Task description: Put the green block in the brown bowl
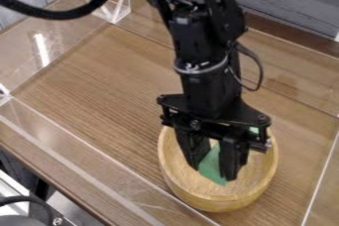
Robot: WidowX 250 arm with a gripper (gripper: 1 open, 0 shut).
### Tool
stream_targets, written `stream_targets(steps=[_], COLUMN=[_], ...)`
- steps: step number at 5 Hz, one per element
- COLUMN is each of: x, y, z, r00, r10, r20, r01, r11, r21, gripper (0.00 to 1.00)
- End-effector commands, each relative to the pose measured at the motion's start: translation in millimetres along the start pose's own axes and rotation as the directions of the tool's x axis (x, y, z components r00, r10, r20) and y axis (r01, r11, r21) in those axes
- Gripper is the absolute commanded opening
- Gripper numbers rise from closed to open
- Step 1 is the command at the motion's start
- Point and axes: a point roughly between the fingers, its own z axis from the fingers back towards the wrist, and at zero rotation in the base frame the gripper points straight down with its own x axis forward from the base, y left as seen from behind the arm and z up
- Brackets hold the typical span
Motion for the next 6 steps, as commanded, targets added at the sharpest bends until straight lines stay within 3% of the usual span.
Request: stream_targets(steps=[1, 3, 4, 6], x=[5.6, 7.2, 7.7, 10.9], y=[0.3, 2.7, 3.5, 9.8], z=[1.6, -3.7, -4.6, -1.6], r00=[1.0, 1.0, 1.0, 1.0], r10=[0.004, 0.011, 0.014, 0.02], r20=[0.024, 0.015, 0.011, 0.01], r01=[-0.004, -0.011, -0.013, -0.02], r11=[1.0, 1.0, 1.0, 1.0], r21=[-0.01, -0.016, -0.019, -0.021], gripper=[0.0, 0.0, 1.0, 1.0])
